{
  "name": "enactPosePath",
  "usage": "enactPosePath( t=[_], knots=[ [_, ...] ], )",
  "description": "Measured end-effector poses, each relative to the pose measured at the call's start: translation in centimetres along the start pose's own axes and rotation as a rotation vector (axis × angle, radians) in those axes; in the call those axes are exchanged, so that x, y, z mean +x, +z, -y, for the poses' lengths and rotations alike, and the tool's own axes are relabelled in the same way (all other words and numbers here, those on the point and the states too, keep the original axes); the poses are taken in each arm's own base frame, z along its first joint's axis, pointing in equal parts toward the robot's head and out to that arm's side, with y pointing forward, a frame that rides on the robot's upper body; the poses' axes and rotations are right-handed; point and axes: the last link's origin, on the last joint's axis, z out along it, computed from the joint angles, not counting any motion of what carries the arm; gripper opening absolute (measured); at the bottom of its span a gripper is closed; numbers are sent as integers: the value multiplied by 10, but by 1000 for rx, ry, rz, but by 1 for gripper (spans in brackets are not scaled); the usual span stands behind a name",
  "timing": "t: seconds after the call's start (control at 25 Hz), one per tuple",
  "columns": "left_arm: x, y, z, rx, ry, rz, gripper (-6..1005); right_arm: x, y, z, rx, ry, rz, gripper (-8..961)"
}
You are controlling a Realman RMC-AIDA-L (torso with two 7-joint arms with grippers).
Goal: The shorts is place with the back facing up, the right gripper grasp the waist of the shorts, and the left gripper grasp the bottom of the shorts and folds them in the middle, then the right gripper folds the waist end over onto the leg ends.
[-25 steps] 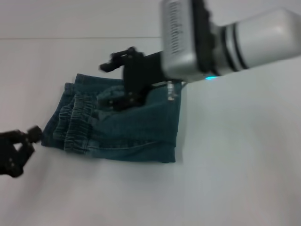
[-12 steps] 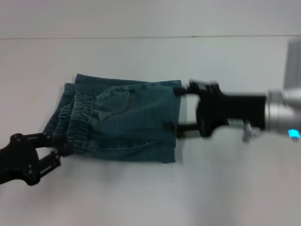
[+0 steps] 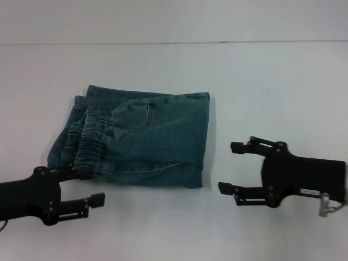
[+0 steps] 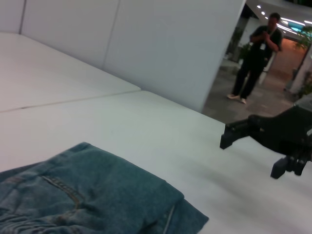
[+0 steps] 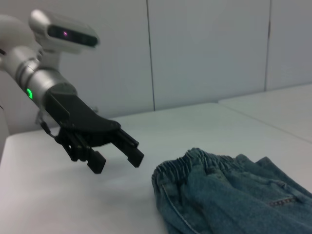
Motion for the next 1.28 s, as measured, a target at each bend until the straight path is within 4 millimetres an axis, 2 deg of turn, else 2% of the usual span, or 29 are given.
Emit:
enactPosePath(
  t=[0.04, 0.24, 0.48, 0.68, 1.28],
  knots=[
    [1, 1, 0, -8, 2, 7, 711, 1, -5, 0, -1, 2, 11, 924],
    [0, 8, -3, -45, 5, 37, 797, 10, -25, -2, 16, 2, 37, 924],
    [-2, 18, -8, -115, -15, 102, 901, 13, -29, -4, 0, -9, 30, 924],
    [-2, 19, -11, -144, -22, 119, 936, 14, -30, -4, -11, -17, 17, 924],
    [3, 22, -11, -185, -31, 160, 936, 21, -50, -3, -34, 5, -37, 924]
  ],
)
